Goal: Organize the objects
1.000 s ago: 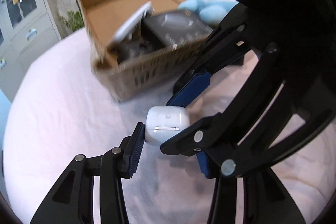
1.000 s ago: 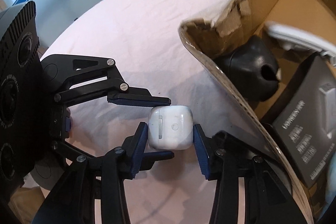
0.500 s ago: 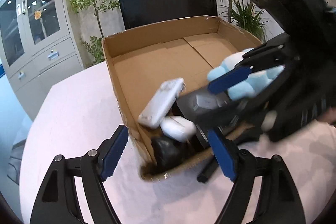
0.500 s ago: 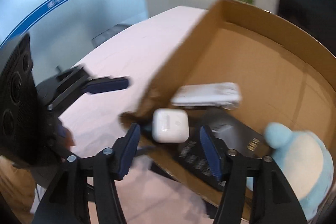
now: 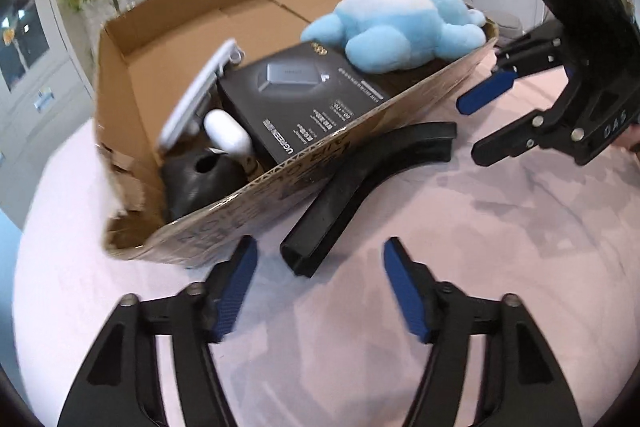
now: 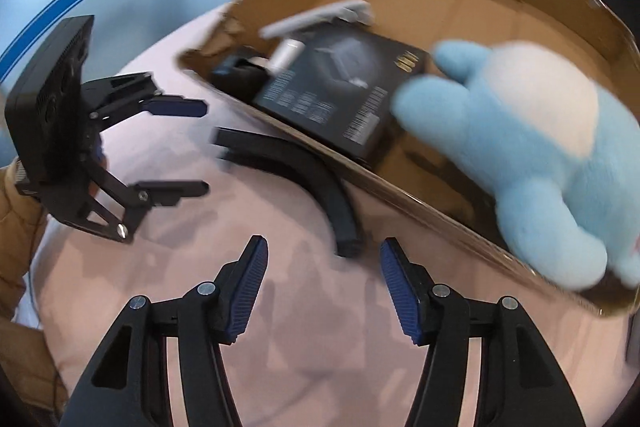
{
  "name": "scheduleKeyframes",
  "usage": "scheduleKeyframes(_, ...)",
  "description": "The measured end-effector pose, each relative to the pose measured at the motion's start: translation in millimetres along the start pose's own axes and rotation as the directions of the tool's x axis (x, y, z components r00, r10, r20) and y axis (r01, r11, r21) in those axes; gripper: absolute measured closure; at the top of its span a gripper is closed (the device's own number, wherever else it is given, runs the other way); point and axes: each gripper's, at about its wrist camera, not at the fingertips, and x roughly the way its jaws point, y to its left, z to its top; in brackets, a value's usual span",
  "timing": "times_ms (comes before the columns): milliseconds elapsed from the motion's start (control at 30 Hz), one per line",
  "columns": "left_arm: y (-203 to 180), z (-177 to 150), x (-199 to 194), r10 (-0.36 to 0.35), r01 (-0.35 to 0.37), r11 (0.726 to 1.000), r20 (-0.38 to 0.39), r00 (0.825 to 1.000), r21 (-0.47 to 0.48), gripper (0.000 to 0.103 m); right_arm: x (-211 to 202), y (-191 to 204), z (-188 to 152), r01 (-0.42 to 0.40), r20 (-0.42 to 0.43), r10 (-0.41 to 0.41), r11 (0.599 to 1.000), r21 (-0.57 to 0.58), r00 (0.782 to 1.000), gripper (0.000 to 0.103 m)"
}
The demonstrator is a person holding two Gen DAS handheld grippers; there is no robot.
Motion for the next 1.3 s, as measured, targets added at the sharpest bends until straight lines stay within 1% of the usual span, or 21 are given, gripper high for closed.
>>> scheduleKeyframes(67, 2, 1, 11, -0.017, 0.017, 1.000, -0.025, 1.000, -0.017, 0.065, 8, -8, -3, 0.005, -0.005, -0.005, 1.000, 0.020, 1.000, 0.057)
scheduleKeyframes(133, -1, -1, 18, -0.022, 0.021, 1.000, -0.053, 0.998, -0.020, 0.076, 14, -13, -3, 0.002, -0.015, -0.001, 1.000, 0.028, 1.000, 0.080)
scheduleKeyframes(167, -1, -2, 20, -0.022, 0.020, 1.000, -0.056, 0.998, -0.023, 0.076, 20, -15, -2, -0.009, -0.021, 0.010, 0.999, 0.031, 1.000, 0.085)
scheduleKeyframes(233, 2, -4, 17, -0.044, 0.042, 0.998, -0.047, 0.998, -0.057, 0.077, 22, -16, -2, 0.005, -0.004, -0.005, 1.000, 0.024, 1.000, 0.086)
scheduleKeyframes(300, 2, -6, 10, -0.058, 0.056, 0.996, -0.034, 0.998, -0.069, 0.077, 20, -17, -3, -0.007, 0.008, 0.007, 0.999, 0.031, 1.000, 0.086)
scheduleKeyframes(400, -6, -5, -6, -0.042, 0.042, 0.998, -0.012, 0.999, -0.045, 0.077, 8, -13, -7, -0.023, 0.030, 0.022, 1.000, 0.022, 0.999, 0.087)
scheduleKeyframes(467, -14, 2, -23, -0.029, 0.030, 0.999, 0.023, 0.999, -0.025, 0.077, -9, -8, -10, -0.023, 0.054, 0.022, 1.000, 0.005, 0.998, 0.087)
scheduleKeyframes(533, -18, 16, -43, -0.008, 0.008, 1.000, 0.075, 0.997, -0.002, 0.077, -29, -5, -11, -0.023, 0.086, 0.023, 1.000, -0.007, 0.996, 0.087)
scheduleKeyframes(633, -5, 57, -62, 0.027, -0.029, 1.000, 0.164, 0.986, 0.011, 0.077, -66, -6, -1, 0.010, 0.161, -0.006, 1.000, -0.024, 0.987, 0.087)
scheduleKeyframes(700, 9, 89, -62, 0.086, -0.084, 0.996, 0.203, 0.975, -0.017, 0.074, -86, -15, 23, 0.046, 0.219, -0.043, 0.999, -0.007, 0.975, 0.087)
scheduleKeyframes(733, 21, 108, -56, 0.132, -0.119, 0.990, 0.210, 0.969, -0.077, 0.072, -93, -22, 37, 0.065, 0.247, -0.066, 0.998, 0.011, 0.967, 0.087)
scheduleKeyframes(767, 28, 117, -51, 0.172, -0.150, 0.982, 0.213, 0.962, -0.113, 0.057, -98, -32, 51, 0.093, 0.278, -0.101, 0.995, 0.043, 0.955, 0.086)
scheduleKeyframes(800, 34, 125, -45, 0.259, -0.228, 0.961, 0.214, 0.942, -0.159, 0.047, -98, -41, 61, 0.124, 0.293, -0.140, 0.990, 0.074, 0.946, 0.082)
scheduleKeyframes(833, 37, 126, -43, 0.306, -0.269, 0.945, 0.211, 0.928, -0.187, 0.034, -94, -49, 73, 0.158, 0.286, -0.184, 0.981, 0.113, 0.940, 0.071)
scheduleKeyframes(867, 38, 124, -40, 0.324, -0.284, 0.937, 0.203, 0.924, -0.204, 0.033, -89, -58, 79, 0.186, 0.262, -0.224, 0.969, 0.160, 0.939, 0.069)
scheduleKeyframes(900, 36, 118, -40, 0.304, -0.265, 0.944, 0.199, 0.932, -0.198, 0.033, -87, -62, 78, 0.185, 0.250, -0.227, 0.966, 0.183, 0.941, 0.069)
scheduleKeyframes(933, 31, 109, -42, 0.282, -0.246, 0.951, 0.203, 0.938, -0.187, 0.032, -90, -63, 70, 0.157, 0.254, -0.202, 0.970, 0.186, 0.946, 0.069)
scheduleKeyframes(1033, 9, 84, -46, 0.260, -0.232, 0.959, 0.179, 0.949, -0.164, 0.021, -101, -57, 38, 0.099, 0.258, -0.145, 0.978, 0.182, 0.955, 0.069)
scheduleKeyframes(1067, 0, 77, -44, 0.253, -0.225, 0.959, 0.162, 0.954, -0.172, 0.020, -98, -55, 31, 0.092, 0.244, -0.136, 0.978, 0.185, 0.960, 0.069)
scheduleKeyframes(1200, -35, 57, -30, 0.194, -0.176, 0.959, 0.062, 0.979, -0.223, 0.019, -76, -39, -15, 0.073, 0.134, -0.105, 0.973, 0.218, 0.985, 0.063)
scheduleKeyframes(1300, -56, 42, -14, 0.121, -0.122, 0.945, -0.021, 0.992, -0.305, 0.019, -60, -18, -43, 0.098, 0.078, -0.117, 0.973, 0.208, 0.990, 0.063)
